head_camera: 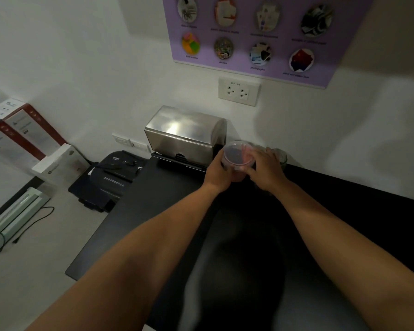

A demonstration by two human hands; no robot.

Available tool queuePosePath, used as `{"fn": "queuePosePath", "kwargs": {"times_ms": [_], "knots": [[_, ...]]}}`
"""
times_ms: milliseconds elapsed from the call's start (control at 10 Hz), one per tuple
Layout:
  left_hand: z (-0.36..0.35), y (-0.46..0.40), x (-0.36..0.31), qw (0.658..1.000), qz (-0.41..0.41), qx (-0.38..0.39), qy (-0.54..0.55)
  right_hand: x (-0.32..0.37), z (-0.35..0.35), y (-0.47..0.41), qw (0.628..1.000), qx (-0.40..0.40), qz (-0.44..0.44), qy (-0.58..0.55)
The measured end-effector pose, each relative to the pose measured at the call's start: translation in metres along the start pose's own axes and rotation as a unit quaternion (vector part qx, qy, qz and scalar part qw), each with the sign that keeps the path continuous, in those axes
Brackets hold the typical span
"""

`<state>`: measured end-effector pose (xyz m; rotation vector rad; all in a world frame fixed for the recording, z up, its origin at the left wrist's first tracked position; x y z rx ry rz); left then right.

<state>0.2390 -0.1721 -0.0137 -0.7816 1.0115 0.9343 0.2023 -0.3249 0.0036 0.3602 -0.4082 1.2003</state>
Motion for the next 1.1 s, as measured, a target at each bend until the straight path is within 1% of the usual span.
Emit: {"fn": "queuePosePath", "kwargs": {"times_ms": [300,600,700,900,1000,1100], "knots": [[-0.004,-0.023,0.005,0.999,-0.036,-0.011,0.009,-0.002,0.008,-0.014,0.999,-0.009,-0.01,-0.044],[-0.008,-0.035,0.02,0.999,-0.025,-0.01,0.022,0.0,0.01,-0.02,0.998,-0.01,-0.004,-0.066],[-0.009,-0.036,0.015,0.999,-0.028,-0.002,0.021,0.002,0.012,-0.018,0.998,-0.008,-0.008,-0.068],[-0.009,-0.025,0.007,0.999,-0.037,0.011,-0.017,0.0,0.007,-0.021,0.998,0.002,-0.01,-0.068],[-0.002,-0.012,0.003,1.0,-0.019,0.012,-0.016,0.006,0.012,-0.019,0.996,-0.022,0.0,-0.086],[0.012,-0.003,0.001,0.999,-0.014,0.007,-0.038,0.022,0.017,-0.014,0.995,-0.033,0.019,-0.094]]}}
Point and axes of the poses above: each hand's wrist, its own y-axis away from the middle knuckle, its own z-axis out of the back of the hand, x = y × z, the point moved 10 cm from there along -y, towards the middle knuckle, and after that the axes turned 11 degrees about -z, right-handed, at the moved point
